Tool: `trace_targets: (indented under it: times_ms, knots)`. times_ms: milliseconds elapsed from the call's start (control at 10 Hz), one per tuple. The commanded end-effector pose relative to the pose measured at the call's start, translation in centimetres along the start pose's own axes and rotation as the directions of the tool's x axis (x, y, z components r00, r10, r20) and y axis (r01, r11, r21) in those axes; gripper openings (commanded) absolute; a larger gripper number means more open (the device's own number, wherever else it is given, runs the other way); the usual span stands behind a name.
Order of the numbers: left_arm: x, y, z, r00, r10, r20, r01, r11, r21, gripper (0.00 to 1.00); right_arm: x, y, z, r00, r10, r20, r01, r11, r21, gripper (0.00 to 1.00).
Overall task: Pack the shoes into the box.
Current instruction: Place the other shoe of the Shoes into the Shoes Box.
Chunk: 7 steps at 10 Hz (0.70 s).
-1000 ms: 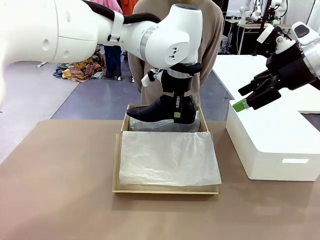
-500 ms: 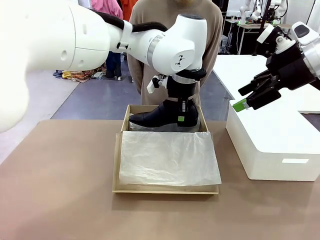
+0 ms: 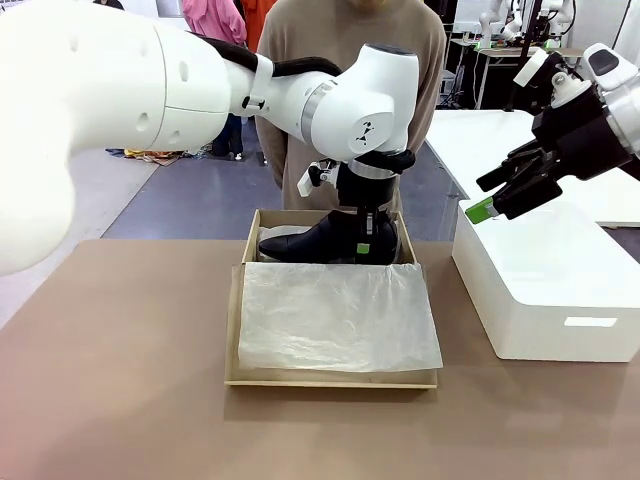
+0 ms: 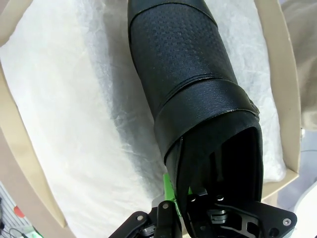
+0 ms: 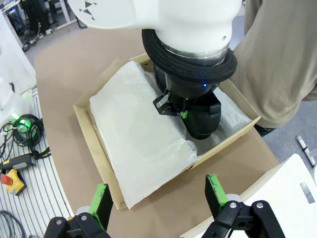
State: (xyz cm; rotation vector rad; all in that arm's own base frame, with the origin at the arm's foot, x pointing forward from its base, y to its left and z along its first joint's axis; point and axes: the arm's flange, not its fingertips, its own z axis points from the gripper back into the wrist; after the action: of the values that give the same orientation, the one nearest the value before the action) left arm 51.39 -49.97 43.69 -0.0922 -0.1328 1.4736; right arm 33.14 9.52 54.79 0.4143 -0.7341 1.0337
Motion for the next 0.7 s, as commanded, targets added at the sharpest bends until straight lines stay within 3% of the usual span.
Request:
trace_targets:
  times_ms: [0, 600]
  knots:
    - [-0.5, -0.2, 0.2, 0.997, 0.066, 0.028, -0.067, 0.997, 0.032, 0.0, 0.0, -0.3, -0.1, 1.0, 0.015, 0.024, -0.015, 1.0, 0.015, 1.0]
    - [-0.8, -0.6, -1.3, 0.997, 0.073, 0.024, -0.074, 0.995, 0.062, 0.0, 0.0, -0.3, -0.1, 1.0, 0.015, 0.024, -0.015, 1.0, 0.015, 1.0]
